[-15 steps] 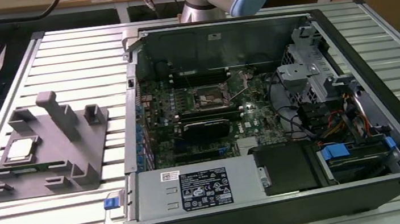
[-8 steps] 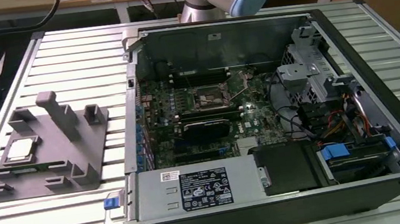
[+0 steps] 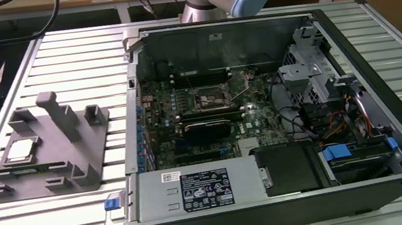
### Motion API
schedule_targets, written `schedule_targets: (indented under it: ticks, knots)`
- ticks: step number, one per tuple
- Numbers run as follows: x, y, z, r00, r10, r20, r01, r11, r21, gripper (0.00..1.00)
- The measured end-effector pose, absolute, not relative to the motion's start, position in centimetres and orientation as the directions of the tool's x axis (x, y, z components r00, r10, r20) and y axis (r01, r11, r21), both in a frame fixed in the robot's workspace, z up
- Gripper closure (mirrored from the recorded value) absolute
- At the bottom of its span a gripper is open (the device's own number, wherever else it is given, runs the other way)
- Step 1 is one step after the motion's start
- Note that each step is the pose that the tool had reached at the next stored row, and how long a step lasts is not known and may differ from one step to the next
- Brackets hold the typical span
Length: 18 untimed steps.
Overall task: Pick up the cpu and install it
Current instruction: 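Reach for the cpu, then pick up the cpu and move it towards the insertion slot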
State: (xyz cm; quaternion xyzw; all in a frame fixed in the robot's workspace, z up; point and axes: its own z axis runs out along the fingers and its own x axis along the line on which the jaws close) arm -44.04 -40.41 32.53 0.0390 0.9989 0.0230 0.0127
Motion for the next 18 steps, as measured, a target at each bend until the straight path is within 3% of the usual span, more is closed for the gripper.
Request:
schedule_targets:
  ticks: [18]
  knots:
    - [-44.6, -40.6, 31.1, -0.997, 0.078, -0.023, 0.077, 0.996, 0.047, 0.89]
